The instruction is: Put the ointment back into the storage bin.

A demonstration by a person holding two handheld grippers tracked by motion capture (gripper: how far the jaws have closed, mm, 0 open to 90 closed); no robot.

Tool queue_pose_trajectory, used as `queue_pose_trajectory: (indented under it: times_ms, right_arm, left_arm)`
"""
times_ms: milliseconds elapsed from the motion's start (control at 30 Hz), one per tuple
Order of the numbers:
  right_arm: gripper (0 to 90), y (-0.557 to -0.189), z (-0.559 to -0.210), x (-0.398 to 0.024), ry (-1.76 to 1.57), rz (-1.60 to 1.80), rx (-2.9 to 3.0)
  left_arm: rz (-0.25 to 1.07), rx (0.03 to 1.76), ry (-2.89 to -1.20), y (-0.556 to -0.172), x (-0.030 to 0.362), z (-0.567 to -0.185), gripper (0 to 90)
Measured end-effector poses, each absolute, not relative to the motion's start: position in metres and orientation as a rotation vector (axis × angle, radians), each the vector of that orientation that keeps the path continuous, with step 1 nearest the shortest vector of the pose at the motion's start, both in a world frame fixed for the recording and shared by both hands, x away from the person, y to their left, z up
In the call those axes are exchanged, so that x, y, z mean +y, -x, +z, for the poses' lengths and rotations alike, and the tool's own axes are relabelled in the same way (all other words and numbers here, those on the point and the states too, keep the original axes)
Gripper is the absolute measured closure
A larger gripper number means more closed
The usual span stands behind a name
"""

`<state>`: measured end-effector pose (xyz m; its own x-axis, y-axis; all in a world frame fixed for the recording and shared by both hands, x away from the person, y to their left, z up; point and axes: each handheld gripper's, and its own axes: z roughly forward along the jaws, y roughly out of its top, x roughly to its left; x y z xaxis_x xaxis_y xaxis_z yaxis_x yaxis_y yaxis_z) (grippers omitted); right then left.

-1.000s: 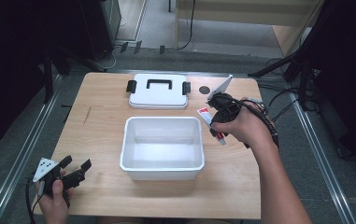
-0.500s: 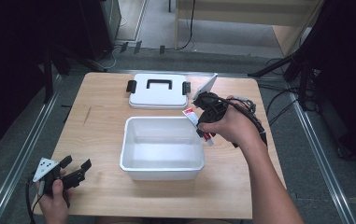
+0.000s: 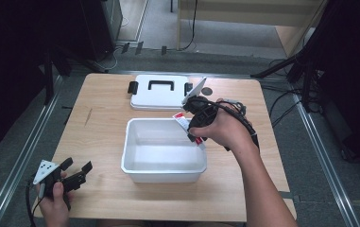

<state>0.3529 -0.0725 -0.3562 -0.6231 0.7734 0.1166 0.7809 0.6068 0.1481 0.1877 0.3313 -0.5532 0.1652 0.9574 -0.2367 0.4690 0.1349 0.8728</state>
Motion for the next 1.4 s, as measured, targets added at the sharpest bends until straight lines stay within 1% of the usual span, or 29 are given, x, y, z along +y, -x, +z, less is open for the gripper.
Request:
queue_pose_trajectory:
  times_ms: [300,533,1067,1200,1400]
  right_arm:
    - [72.3,-0.351,-0.365,-0.055,1.282,-0.263,-2.793]
    - [72.3,-0.350,-0.372,-0.049,1.242,-0.233,-2.807]
    - [72.2,-0.353,-0.414,-0.048,1.195,-0.154,-2.855]
    - [72.2,-0.353,-0.420,-0.046,1.186,-0.144,-2.879]
    - [72.2,-0.349,-0.431,-0.040,1.087,-0.145,-2.963]
  left_arm:
    - [0.644,1.450,-1.478,-0.188,0.332,-0.553,17.4]
    - [0.642,1.449,-1.476,-0.188,0.332,-0.553,17.4]
    - [0.642,1.450,-1.475,-0.188,0.332,-0.553,17.4]
    - [0.642,1.451,-1.474,-0.188,0.332,-0.553,17.4]
    - [0.642,1.451,-1.474,-0.188,0.332,-0.553,17.4]
